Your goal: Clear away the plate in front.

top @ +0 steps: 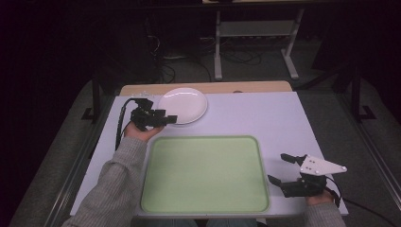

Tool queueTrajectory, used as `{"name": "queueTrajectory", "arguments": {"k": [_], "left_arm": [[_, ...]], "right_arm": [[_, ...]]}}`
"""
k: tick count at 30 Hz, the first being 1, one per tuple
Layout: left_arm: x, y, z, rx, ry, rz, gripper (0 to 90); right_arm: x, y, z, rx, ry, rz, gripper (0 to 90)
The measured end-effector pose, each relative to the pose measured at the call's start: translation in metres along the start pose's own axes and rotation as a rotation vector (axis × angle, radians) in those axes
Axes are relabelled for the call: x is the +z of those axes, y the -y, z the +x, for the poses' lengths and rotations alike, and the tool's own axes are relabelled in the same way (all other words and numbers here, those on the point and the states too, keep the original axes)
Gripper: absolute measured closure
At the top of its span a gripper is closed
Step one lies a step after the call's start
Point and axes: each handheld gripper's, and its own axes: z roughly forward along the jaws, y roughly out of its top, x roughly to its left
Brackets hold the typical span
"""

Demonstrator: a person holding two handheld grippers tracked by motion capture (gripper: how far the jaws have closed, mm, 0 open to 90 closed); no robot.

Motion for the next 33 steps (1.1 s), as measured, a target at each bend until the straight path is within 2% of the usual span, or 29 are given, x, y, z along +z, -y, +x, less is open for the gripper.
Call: {"name": "queueTrajectory", "arguments": {"k": [8, 10, 14, 16, 17, 23, 27, 33], "left_arm": [[0.011, -0.002, 0.026, -0.145, 0.002, -0.038, 30.0], [0.015, -0.001, 0.031, -0.171, -0.021, -0.022, 30.1], [0.022, 0.004, 0.043, -0.260, -0.065, 0.001, 30.1], [0.024, 0.006, 0.048, -0.288, -0.087, 0.006, 29.9], [0.026, 0.007, 0.051, -0.322, -0.092, 0.006, 30.0], [0.037, 0.013, 0.064, -0.451, -0.142, 0.014, 32.4], [0.043, 0.017, 0.073, -0.535, -0.161, 0.013, 32.8], [0.051, 0.022, 0.083, -0.670, -0.157, -0.011, 34.6]], "right_arm": [[0.002, 0.000, 0.000, -0.001, -0.003, 0.001, 13.4], [0.002, 0.000, 0.000, -0.001, -0.003, 0.002, 13.4], [0.002, 0.000, 0.000, 0.000, -0.004, 0.001, 13.4], [0.001, 0.000, 0.000, -0.001, -0.004, 0.001, 13.4], [0.001, 0.000, 0.000, 0.000, -0.003, 0.001, 13.5], [0.002, 0.000, 0.000, -0.002, -0.003, 0.002, 13.5], [0.002, 0.000, -0.001, 0.003, 0.000, 0.000, 13.4], [0.001, 0.000, -0.001, 0.003, 0.005, 0.000, 13.4]]}}
